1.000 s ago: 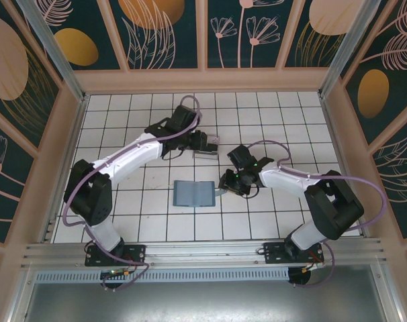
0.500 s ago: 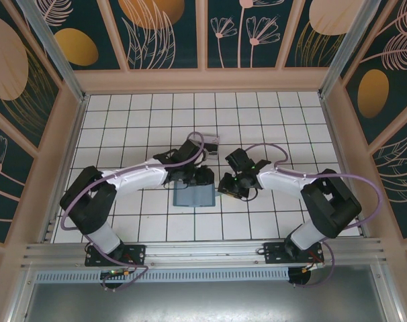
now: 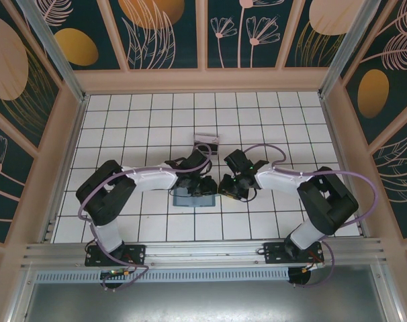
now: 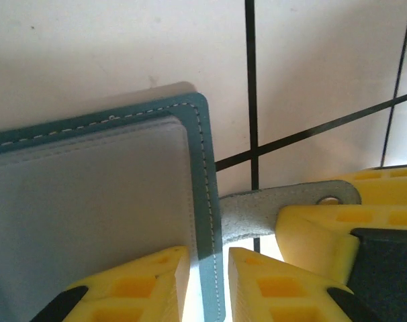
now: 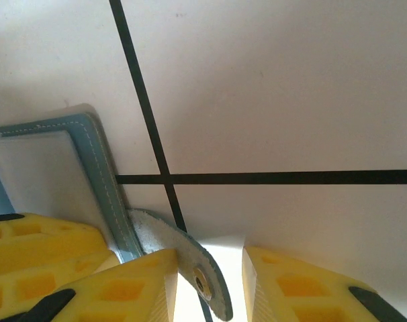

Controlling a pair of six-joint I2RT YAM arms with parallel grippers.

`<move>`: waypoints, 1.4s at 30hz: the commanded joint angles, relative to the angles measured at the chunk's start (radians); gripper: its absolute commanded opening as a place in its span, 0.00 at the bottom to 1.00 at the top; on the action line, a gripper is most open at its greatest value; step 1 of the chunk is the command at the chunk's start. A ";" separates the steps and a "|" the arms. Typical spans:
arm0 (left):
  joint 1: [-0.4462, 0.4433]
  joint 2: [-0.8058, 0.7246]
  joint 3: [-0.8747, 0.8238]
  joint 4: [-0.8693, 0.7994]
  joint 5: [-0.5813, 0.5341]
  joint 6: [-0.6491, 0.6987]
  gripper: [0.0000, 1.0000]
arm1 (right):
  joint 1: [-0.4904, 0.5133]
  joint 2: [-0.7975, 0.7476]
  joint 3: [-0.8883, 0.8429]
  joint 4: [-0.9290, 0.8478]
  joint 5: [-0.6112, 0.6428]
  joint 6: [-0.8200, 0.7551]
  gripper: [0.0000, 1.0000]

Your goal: Take the credit cards out of the card holder

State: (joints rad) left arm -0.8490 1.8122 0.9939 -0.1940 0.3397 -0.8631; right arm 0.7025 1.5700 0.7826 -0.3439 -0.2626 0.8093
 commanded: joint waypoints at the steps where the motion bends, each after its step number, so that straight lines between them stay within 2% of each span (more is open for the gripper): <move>1: -0.008 0.017 0.020 -0.107 -0.062 0.035 0.26 | 0.008 0.012 -0.002 -0.013 0.025 -0.016 0.32; 9: -0.008 -0.031 0.040 -0.232 -0.179 0.071 0.26 | 0.007 0.030 -0.004 -0.034 0.053 -0.015 0.29; 18: -0.008 -0.084 0.080 -0.250 -0.215 0.082 0.27 | 0.008 0.000 0.013 -0.059 0.089 -0.006 0.29; 25: -0.002 -0.162 0.137 -0.262 -0.365 0.109 0.29 | -0.022 -0.072 0.015 -0.086 0.166 -0.006 0.38; 30: 0.031 -0.261 0.077 -0.219 -0.500 0.153 0.46 | -0.088 -0.114 0.020 -0.139 0.264 -0.053 0.47; 35: 0.153 -0.324 0.000 -0.182 -0.562 0.209 0.66 | -0.174 -0.124 0.015 -0.148 0.372 -0.144 0.58; 38: 0.205 -0.343 -0.015 -0.173 -0.671 0.266 0.95 | -0.243 -0.124 0.009 -0.115 0.435 -0.214 0.75; 39: 0.225 -0.347 -0.044 -0.166 -0.709 0.284 0.98 | -0.270 -0.123 0.007 -0.095 0.451 -0.246 0.83; 40: 0.243 -0.346 -0.053 -0.161 -0.736 0.299 0.99 | -0.291 -0.122 0.010 -0.080 0.475 -0.267 0.96; 42: 0.292 -0.343 -0.082 -0.141 -0.808 0.324 0.98 | -0.340 -0.115 0.009 -0.026 0.515 -0.349 0.99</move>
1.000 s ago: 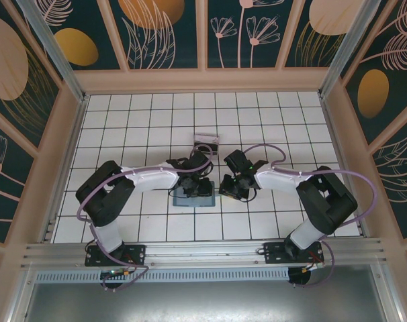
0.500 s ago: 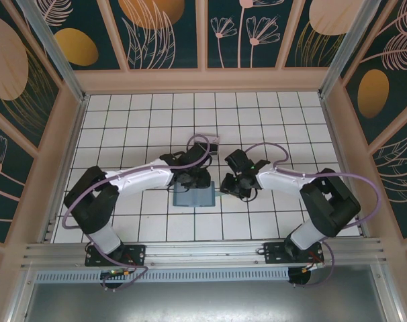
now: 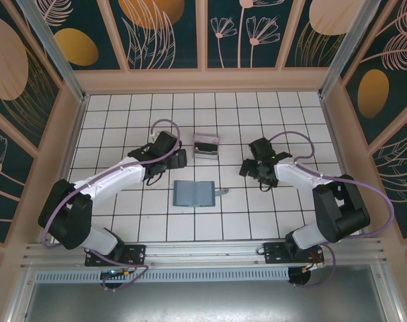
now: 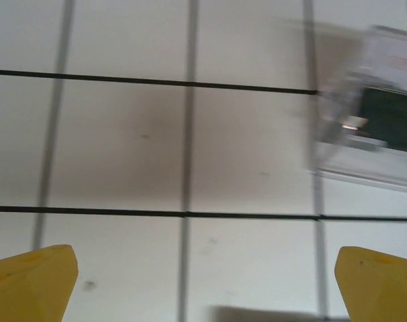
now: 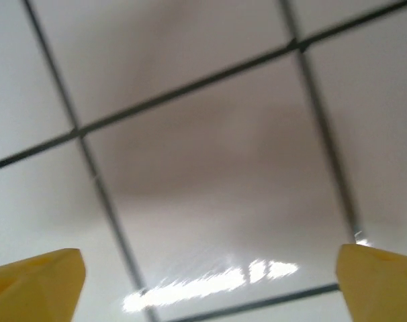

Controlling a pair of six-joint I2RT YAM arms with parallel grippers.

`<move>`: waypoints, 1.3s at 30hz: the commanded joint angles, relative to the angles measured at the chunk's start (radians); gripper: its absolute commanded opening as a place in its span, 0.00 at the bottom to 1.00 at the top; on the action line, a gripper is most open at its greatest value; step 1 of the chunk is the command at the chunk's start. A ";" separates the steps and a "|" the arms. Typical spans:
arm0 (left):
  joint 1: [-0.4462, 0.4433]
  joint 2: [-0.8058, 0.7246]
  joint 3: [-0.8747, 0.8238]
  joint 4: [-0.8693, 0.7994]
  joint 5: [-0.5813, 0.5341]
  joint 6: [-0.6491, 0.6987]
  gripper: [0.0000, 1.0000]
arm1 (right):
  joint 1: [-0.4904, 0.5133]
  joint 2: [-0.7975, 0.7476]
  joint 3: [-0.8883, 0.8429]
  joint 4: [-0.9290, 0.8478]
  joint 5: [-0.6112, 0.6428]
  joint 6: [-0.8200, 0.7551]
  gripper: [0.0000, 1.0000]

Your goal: Take the credit cards out of the card holder

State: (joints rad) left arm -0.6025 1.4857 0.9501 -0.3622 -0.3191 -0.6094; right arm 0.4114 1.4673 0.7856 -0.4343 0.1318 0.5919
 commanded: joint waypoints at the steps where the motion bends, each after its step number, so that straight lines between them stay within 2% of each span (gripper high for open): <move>1: 0.071 -0.017 -0.052 0.036 -0.183 0.075 0.98 | -0.069 -0.008 0.004 0.095 0.131 -0.170 0.99; 4: 0.178 -0.032 -0.115 0.106 -0.272 0.100 0.99 | -0.146 0.006 -0.011 0.195 0.213 -0.241 0.98; 8: 0.282 -0.064 -0.196 0.258 -0.419 0.176 0.99 | -0.238 -0.004 -0.103 0.435 0.287 -0.342 0.98; 11: 0.370 -0.104 -0.291 0.454 -0.423 0.278 0.98 | -0.283 -0.001 -0.172 0.629 0.269 -0.452 0.98; 16: 0.480 -0.165 -0.480 0.856 -0.306 0.436 0.99 | -0.312 -0.051 -0.358 1.050 0.244 -0.550 0.99; 22: 0.514 -0.177 -0.702 1.395 -0.188 0.554 0.99 | -0.362 -0.123 -0.505 1.358 0.116 -0.564 0.99; 25: 0.566 -0.161 -0.724 1.445 -0.068 0.512 0.99 | -0.408 -0.131 -0.548 1.456 0.028 -0.549 0.99; 28: 0.590 -0.137 -0.765 1.586 0.080 0.496 0.99 | -0.458 -0.107 -0.555 1.512 -0.078 -0.534 0.99; 31: 0.593 -0.081 -0.731 1.566 0.088 0.494 0.99 | -0.474 -0.050 -0.550 1.568 -0.113 -0.535 0.99; 35: 0.593 -0.008 -0.685 1.544 0.154 0.521 0.98 | -0.471 0.041 -0.525 1.608 -0.191 -0.562 0.99; 37: 0.593 0.005 -0.679 1.543 0.170 0.525 0.99 | -0.452 0.061 -0.527 1.625 -0.186 -0.583 0.99; 39: 0.593 0.046 -0.711 1.651 0.179 0.531 0.98 | -0.451 0.073 -0.549 1.680 -0.178 -0.583 0.99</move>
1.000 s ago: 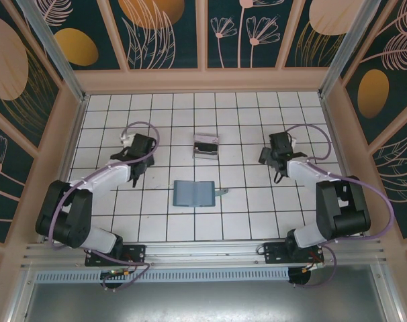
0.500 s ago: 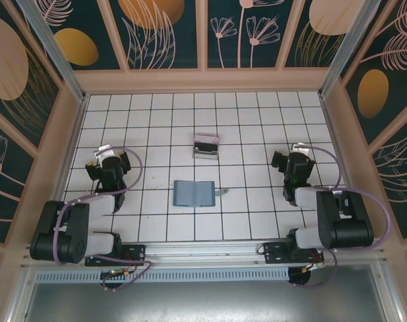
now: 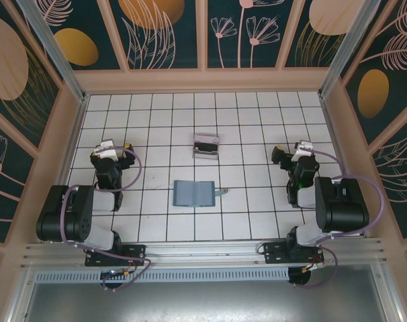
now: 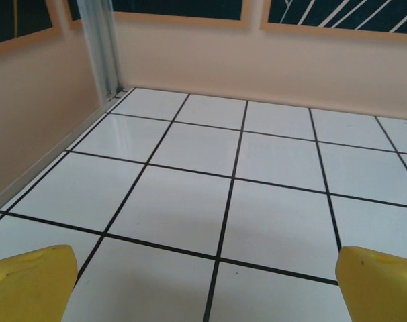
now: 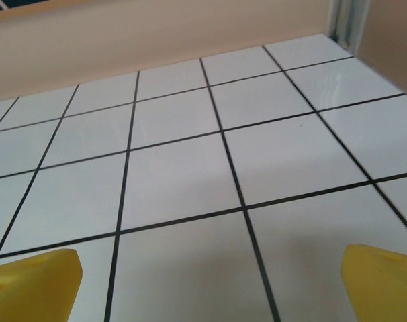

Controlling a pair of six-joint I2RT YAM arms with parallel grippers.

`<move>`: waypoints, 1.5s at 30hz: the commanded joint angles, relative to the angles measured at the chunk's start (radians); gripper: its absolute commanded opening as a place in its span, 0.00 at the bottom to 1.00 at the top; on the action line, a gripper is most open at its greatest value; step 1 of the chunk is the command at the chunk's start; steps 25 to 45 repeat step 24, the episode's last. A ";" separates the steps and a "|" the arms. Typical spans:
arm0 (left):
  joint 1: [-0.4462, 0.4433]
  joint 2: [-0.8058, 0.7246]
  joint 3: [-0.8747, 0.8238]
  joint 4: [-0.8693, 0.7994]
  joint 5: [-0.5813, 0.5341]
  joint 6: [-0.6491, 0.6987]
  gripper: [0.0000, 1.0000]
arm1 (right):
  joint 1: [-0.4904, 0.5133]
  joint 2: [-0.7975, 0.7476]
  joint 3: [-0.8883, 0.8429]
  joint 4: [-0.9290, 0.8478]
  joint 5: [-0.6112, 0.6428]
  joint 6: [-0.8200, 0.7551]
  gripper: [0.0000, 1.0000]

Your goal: Take the credit cards out of the card holder

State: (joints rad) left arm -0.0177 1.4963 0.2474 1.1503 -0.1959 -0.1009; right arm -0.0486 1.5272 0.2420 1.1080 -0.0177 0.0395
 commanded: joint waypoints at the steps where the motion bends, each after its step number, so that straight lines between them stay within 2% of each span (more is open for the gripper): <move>1: 0.009 0.034 -0.013 0.148 0.058 0.022 0.98 | 0.011 0.009 -0.002 0.120 -0.026 -0.031 0.99; 2: 0.009 0.023 0.002 0.091 0.059 0.027 0.99 | 0.011 0.012 -0.004 0.132 -0.026 -0.031 0.99; 45: 0.009 0.021 -0.011 0.116 0.062 0.029 0.99 | 0.013 0.011 -0.003 0.128 -0.024 -0.032 0.99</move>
